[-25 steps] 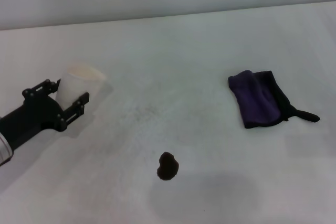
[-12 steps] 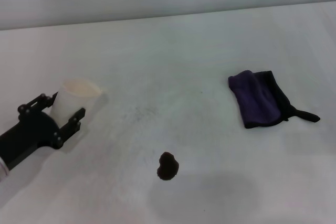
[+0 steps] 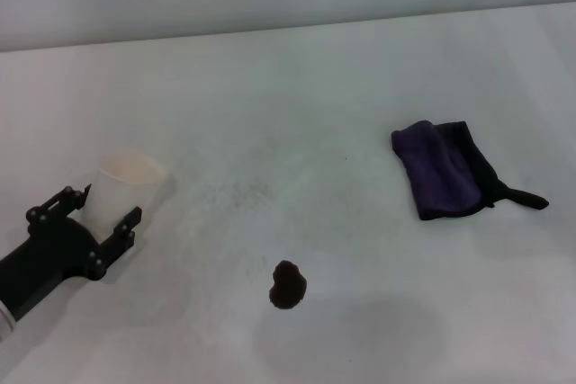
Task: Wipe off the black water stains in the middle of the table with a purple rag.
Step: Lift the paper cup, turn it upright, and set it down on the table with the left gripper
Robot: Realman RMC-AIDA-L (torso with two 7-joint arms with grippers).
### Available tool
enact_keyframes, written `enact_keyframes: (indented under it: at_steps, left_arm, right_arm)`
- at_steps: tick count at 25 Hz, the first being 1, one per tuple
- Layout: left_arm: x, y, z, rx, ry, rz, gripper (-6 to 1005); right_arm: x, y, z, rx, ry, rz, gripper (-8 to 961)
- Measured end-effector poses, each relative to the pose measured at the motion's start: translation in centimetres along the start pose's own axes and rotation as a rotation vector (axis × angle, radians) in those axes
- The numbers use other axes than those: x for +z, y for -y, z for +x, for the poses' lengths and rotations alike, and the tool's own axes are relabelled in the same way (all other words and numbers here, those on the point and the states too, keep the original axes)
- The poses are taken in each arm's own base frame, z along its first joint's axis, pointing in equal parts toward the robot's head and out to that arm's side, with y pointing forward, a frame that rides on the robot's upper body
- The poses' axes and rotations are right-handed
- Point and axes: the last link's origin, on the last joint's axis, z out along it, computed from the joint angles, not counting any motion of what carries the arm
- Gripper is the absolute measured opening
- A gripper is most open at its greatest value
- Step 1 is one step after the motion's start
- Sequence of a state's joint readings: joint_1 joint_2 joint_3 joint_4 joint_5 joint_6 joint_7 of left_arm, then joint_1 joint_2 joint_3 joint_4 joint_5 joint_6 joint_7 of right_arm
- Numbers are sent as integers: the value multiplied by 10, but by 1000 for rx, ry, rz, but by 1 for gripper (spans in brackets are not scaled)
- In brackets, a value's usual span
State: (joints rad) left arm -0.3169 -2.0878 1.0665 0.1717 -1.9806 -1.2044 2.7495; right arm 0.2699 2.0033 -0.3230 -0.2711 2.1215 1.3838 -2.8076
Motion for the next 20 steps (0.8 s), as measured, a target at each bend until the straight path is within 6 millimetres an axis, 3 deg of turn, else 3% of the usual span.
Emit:
enact_keyframes:
  at_steps: [12, 17, 20]
  left_arm:
    - [-19, -11, -13, -20, 18, 18, 623]
    - [-24, -14, -16, -22, 23, 23, 815]
    - [-26, -16, -17, -19, 19, 22, 854]
  right_arm:
    - [11, 1, 1, -8, -20, 4, 869]
    - [12, -1, 0, -17, -20, -15, 869]
    - [11, -1, 0, -20, -21, -17, 869]
